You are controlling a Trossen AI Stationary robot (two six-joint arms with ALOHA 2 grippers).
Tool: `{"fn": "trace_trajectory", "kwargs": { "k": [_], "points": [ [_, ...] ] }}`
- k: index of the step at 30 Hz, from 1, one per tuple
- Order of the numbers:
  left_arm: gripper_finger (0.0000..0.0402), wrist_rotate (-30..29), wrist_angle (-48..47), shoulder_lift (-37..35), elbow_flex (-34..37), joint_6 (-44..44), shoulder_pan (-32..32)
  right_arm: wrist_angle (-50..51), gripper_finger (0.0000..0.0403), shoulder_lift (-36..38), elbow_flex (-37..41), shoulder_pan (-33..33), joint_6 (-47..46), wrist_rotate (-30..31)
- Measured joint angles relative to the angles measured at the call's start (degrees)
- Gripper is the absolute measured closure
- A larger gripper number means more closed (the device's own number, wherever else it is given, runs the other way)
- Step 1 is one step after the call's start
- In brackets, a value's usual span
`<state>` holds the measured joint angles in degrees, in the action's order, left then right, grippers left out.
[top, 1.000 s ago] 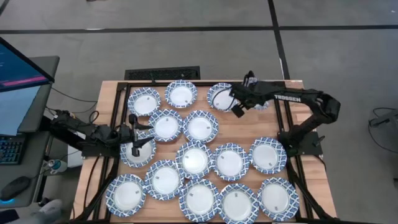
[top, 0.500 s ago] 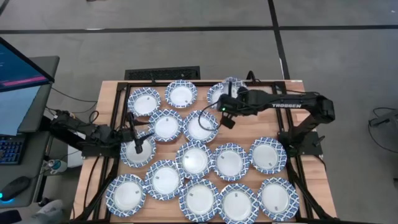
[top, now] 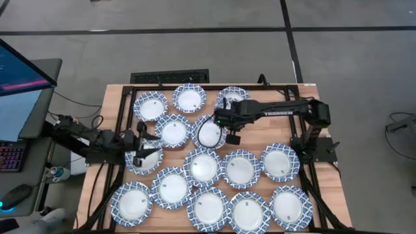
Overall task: Nest bowls inside each other
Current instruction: Stack the white bowl on the stacked white bowls
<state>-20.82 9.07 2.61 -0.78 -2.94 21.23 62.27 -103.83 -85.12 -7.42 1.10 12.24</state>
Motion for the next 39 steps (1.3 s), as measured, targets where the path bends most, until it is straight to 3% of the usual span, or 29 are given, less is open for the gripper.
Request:
{"fn": "trace_trajectory", "kwargs": {
  "k": [6,9,11,14,19,32,39],
  "points": [
    [0.0193,5.2,4.6,0.0,0.0,-18.1,0.1,-0.3,0.0396,-0.1,0.0,-5.9,0.6,0.0],
    [0.0193,-1.2,8.5,0.1,-0.1,-22.6,-0.3,1.5,0.0397,0.5,0.0,-8.6,2.4,0.6],
    [0.0193,-4.1,7.0,0.1,-1.0,-20.6,-0.7,1.8,0.0398,0.4,-0.1,-9.8,3.6,1.3],
    [0.0193,0.1,-3.6,1.2,-4.0,-16.1,-0.9,0.3,0.0398,0.3,0.0,-10.6,5.1,1.2],
    [0.0193,1.1,-16.5,7.5,-9.8,-15.0,-1.1,-1.5,0.0397,0.1,0.0,-11.5,8.2,1.1],
    [0.0193,2.6,-21.9,27.0,-19.2,10.4,-1.1,-6.9,0.0398,-6.2,0.0,-14.2,11.0,-0.1],
    [0.0193,5.0,-26.5,31.2,-19.3,7.5,-3.9,-6.8,0.0395,-6.9,-0.1,-16.2,11.0,-0.2]
  ]
}}
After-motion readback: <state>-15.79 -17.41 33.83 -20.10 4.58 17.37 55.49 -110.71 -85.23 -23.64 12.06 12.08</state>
